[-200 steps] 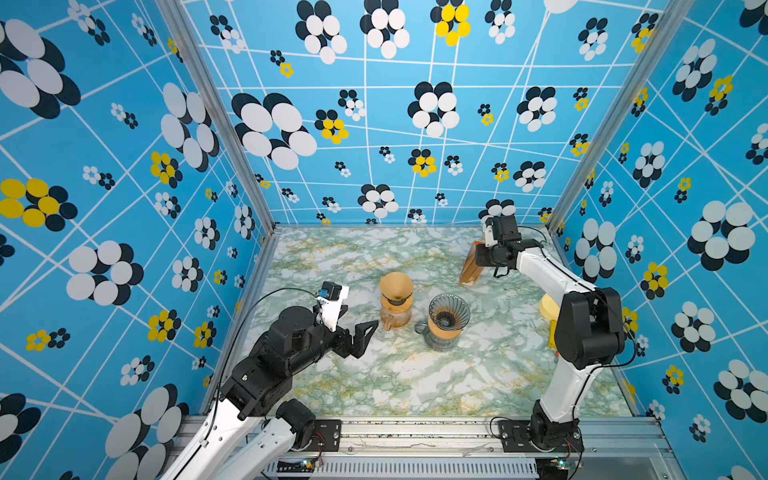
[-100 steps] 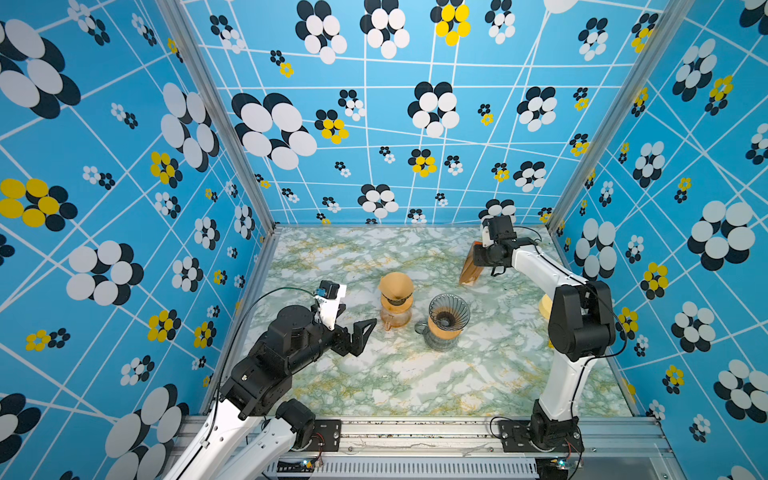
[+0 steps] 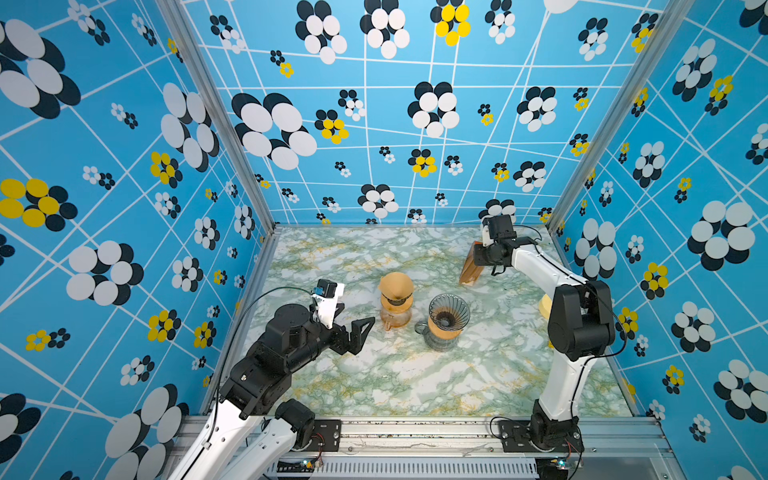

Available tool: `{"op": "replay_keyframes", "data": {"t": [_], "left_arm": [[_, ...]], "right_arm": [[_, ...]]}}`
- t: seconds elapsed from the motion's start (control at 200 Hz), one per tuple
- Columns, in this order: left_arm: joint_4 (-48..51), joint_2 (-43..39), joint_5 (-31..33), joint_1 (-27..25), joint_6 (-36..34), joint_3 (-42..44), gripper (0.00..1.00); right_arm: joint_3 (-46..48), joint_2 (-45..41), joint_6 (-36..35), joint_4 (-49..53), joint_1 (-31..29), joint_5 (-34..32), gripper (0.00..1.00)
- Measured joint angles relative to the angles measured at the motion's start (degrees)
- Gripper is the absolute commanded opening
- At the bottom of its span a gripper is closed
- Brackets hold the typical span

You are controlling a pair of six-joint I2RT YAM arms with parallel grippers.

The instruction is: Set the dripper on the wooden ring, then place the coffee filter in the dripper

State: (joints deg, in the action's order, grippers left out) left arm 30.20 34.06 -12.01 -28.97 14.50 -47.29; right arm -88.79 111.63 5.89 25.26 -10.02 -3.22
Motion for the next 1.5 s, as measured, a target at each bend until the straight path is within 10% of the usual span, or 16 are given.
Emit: {"op": "replay_keyframes", "data": {"t": [1.5], "left_arm": [[0.0,0.0,-3.1,2.5,0.0,0.0,0.99]], "right_arm": [[-1.0,-1.0,-2.7,1.6,-0.8,-1.7,0.12]]}}
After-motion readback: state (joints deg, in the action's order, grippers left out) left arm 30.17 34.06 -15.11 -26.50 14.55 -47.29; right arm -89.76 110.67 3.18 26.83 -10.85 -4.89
